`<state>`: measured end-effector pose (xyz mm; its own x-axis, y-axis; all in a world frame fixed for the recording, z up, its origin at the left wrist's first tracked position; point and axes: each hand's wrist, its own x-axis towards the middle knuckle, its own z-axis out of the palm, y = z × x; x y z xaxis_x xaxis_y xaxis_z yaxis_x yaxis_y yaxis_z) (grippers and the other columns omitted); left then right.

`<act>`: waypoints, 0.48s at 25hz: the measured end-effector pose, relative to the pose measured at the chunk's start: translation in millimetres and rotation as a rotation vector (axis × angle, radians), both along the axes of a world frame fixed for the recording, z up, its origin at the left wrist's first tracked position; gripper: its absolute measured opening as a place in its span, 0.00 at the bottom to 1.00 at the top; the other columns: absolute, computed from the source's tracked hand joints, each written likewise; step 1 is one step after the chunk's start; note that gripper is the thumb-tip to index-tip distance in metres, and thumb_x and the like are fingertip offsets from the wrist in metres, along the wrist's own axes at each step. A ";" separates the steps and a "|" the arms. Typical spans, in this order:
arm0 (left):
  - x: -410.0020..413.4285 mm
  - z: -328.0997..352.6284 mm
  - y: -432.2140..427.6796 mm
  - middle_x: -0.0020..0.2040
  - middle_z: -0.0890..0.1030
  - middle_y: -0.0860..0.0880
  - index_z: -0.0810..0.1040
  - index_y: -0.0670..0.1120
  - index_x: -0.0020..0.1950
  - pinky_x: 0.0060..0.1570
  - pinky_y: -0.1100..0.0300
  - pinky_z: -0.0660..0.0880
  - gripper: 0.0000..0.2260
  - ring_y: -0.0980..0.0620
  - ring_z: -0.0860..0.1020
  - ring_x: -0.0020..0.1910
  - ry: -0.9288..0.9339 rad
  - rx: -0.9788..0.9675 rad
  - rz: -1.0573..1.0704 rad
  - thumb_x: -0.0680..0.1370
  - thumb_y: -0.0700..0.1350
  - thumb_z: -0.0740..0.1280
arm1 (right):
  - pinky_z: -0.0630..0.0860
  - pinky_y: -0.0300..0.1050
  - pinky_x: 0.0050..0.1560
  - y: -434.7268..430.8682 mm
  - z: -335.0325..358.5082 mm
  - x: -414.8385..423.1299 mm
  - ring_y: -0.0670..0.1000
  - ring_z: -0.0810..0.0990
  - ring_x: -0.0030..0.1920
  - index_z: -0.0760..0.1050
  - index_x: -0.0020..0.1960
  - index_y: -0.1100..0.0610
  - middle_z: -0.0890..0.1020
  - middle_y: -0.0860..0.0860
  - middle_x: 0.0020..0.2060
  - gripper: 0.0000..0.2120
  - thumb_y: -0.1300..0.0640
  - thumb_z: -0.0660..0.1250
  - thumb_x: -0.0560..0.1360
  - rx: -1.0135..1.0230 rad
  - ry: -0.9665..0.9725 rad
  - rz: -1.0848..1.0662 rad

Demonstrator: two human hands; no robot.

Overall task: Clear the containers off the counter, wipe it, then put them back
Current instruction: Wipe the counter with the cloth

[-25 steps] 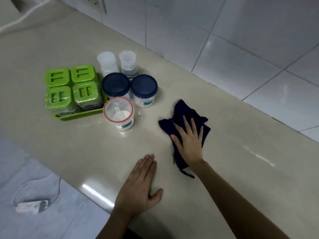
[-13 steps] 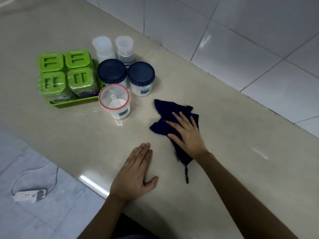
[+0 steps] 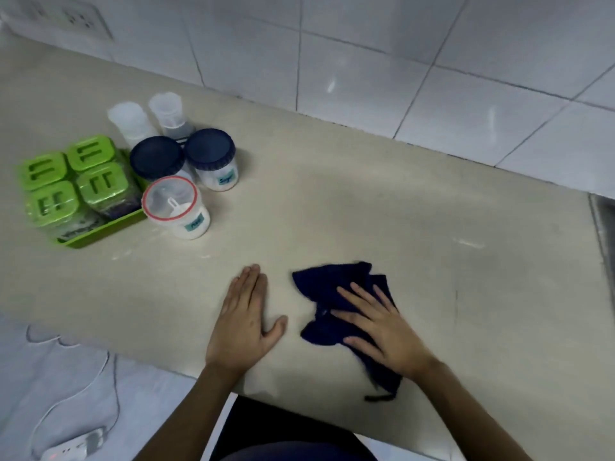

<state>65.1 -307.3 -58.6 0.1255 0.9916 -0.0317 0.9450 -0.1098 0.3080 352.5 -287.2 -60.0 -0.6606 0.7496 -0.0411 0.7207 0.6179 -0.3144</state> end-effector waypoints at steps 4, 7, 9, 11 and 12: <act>0.0 -2.2 -1.3 0.77 0.60 0.41 0.62 0.38 0.74 0.76 0.53 0.49 0.36 0.45 0.55 0.77 0.011 -0.001 0.000 0.74 0.61 0.59 | 0.54 0.64 0.73 -8.1 -2.6 59.0 0.51 0.53 0.77 0.67 0.71 0.47 0.61 0.49 0.76 0.24 0.39 0.51 0.79 0.026 0.062 -0.577; 0.2 -4.1 0.5 0.77 0.60 0.41 0.62 0.38 0.73 0.76 0.52 0.50 0.36 0.45 0.56 0.77 0.007 0.008 0.015 0.74 0.61 0.59 | 0.48 0.63 0.75 -24.2 -7.5 1.7 0.55 0.54 0.77 0.68 0.69 0.49 0.64 0.52 0.75 0.23 0.41 0.51 0.79 0.072 0.020 -0.990; -0.7 -5.4 -0.2 0.76 0.61 0.41 0.63 0.38 0.73 0.76 0.53 0.50 0.35 0.44 0.57 0.77 0.000 0.011 0.014 0.74 0.60 0.59 | 0.49 0.64 0.74 -35.6 -5.6 -41.8 0.56 0.56 0.76 0.69 0.69 0.49 0.64 0.52 0.75 0.21 0.43 0.53 0.79 0.064 0.030 -0.823; -2.1 -5.5 0.1 0.76 0.60 0.41 0.62 0.38 0.74 0.76 0.53 0.49 0.35 0.44 0.57 0.77 0.016 0.009 0.006 0.74 0.61 0.58 | 0.52 0.64 0.73 -45.6 -7.0 -59.6 0.55 0.55 0.77 0.68 0.69 0.47 0.64 0.50 0.75 0.21 0.43 0.53 0.80 0.065 -0.013 -0.510; -1.5 -5.6 -0.6 0.77 0.60 0.41 0.61 0.38 0.74 0.76 0.53 0.48 0.36 0.45 0.56 0.77 0.029 0.001 -0.003 0.75 0.62 0.57 | 0.51 0.63 0.73 -47.0 -5.3 -57.9 0.53 0.54 0.77 0.67 0.70 0.46 0.62 0.49 0.75 0.21 0.42 0.52 0.80 0.048 -0.033 -0.402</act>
